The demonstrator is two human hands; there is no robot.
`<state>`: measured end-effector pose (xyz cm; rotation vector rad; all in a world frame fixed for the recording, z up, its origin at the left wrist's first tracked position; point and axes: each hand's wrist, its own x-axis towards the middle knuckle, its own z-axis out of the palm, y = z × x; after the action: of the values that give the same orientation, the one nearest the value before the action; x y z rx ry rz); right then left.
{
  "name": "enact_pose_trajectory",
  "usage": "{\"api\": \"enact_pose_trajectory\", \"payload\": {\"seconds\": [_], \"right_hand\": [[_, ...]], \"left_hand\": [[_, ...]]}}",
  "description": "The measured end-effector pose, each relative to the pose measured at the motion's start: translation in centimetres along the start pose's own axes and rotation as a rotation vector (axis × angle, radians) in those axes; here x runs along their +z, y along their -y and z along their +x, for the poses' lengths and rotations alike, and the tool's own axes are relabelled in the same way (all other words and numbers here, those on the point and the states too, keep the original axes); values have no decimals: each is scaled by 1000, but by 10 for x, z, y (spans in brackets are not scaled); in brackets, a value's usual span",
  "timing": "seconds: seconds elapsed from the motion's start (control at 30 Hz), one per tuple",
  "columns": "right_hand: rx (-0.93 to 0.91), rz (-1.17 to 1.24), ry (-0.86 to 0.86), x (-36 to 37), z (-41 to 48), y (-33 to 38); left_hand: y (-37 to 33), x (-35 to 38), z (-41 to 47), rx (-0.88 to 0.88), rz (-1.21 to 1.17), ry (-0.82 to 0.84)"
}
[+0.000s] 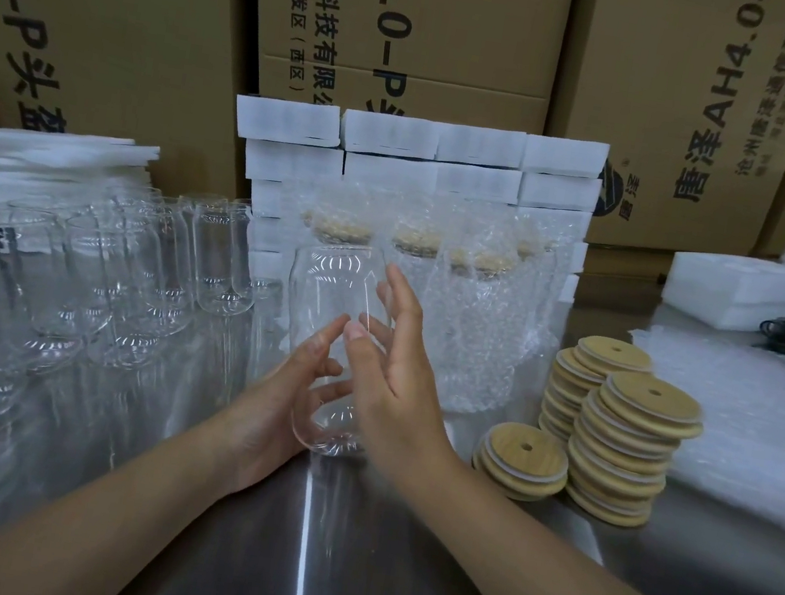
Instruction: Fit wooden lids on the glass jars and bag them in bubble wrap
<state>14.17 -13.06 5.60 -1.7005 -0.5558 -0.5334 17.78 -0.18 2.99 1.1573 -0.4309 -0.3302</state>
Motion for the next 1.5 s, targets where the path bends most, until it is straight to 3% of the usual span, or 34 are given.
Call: {"api": "enact_pose_trajectory", "payload": {"seconds": [0.23, 0.57, 0.63, 0.73, 1.03, 1.37, 1.5], "right_hand": [[61, 33, -39, -2, 2, -3], [78, 155, -90, -3, 6, -5], [86, 163, -104, -3, 6, -8], [71, 117, -121, -2, 5, -11], [109, 105, -184, -4, 7, -8], [259, 393, -195, -6, 14, -9], [280, 403, -183, -8, 15, -6]], "left_hand": [[-1, 1, 3, 8, -13, -19], [-8, 9, -4, -93, -182, 127], [-6, 14, -4, -52, -86, 90], [2, 13, -1, 20, 241, -78], [4, 18, 3, 313, 427, -309], [-4, 13, 8, 73, 201, -201], [-6, 16, 9, -4, 145, -163]]}}
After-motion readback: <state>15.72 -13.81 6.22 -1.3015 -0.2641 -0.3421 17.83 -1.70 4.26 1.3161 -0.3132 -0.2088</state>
